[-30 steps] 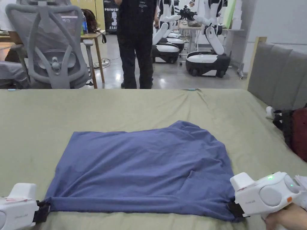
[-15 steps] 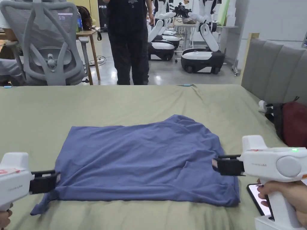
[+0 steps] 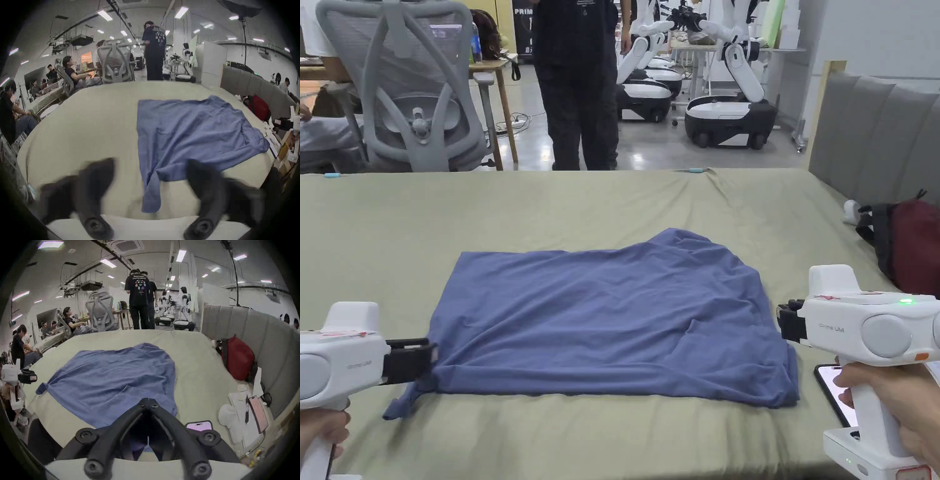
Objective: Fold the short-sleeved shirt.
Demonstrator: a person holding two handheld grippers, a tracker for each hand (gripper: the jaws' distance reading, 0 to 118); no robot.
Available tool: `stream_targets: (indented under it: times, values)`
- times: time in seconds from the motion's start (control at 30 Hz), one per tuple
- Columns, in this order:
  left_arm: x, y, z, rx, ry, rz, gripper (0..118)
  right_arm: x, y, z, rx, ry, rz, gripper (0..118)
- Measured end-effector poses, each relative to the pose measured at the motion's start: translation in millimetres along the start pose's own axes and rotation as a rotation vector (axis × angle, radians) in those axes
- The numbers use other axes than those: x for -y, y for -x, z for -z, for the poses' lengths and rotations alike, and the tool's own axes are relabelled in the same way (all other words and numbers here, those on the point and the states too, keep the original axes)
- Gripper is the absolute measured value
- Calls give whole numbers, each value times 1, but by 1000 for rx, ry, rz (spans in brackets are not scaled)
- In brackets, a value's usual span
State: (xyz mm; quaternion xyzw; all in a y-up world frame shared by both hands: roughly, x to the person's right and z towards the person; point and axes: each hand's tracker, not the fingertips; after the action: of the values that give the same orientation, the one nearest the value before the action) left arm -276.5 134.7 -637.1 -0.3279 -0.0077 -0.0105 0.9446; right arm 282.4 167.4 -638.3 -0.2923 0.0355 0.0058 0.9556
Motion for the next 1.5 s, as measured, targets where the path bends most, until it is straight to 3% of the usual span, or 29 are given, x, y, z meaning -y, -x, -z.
stream_targets:
  times: [0.1,0.2,0.23,0.27,0.3,0.33,0.37,0.4,0.57,0.6,0.63,0.67,0.7,0.73,0.77,0.87,0.93,0.97,1.0,1.03,1.27,1.5]
  values:
    - [8,2,10,-5,-3,1,106,0,6,1,7,8,-9,0]
    - [16,4,21,-50,47,19,105,4,8,-3,3,20,-13,0]
    - [19,4,27,-58,73,34,99,4,10,-3,-2,23,-19,0]
    - [23,3,31,-56,89,50,83,7,6,0,-6,27,-25,0]
    - [27,3,35,-50,105,68,51,8,5,2,-4,32,-30,0]
    - [30,1,40,-59,115,77,34,9,6,3,1,36,-33,0]
    - [34,2,44,-61,119,76,34,9,6,3,4,37,-33,0]
    - [37,3,44,-30,124,47,3,10,3,0,3,38,-34,0]
    - [31,4,35,-31,98,17,1,13,-5,2,26,51,-34,0]
    - [29,3,34,-26,94,25,1,14,-6,5,40,59,-33,11]
    - [27,2,32,-23,93,31,1,16,-7,9,50,78,-38,40]
    - [26,3,30,-23,90,32,1,19,-9,12,65,104,-43,79]
    - [25,4,29,-21,84,32,1,24,-10,17,73,154,-57,109]
    - [24,3,28,-19,82,32,1,28,-9,21,65,170,-61,109]
    - [24,3,27,-19,79,30,1,32,-10,24,56,190,-67,99]
    - [24,1,27,-18,78,29,1,47,-11,38,67,278,-84,58]
    - [24,1,26,-20,72,28,1,56,-13,48,69,337,-97,44]
    - [24,2,26,-21,70,28,1,59,-13,51,60,354,-106,33]
    - [24,1,26,-23,70,25,1,62,-12,52,26,366,-124,9]
    - [24,1,26,-18,70,18,1,63,-11,51,-15,341,-112,3]
    - [1,6,17,-10,-11,15,1,29,-20,35,-11,172,-76,3]
    - [-85,3,47,-16,-64,50,1,-61,-26,67,4,77,-82,3]
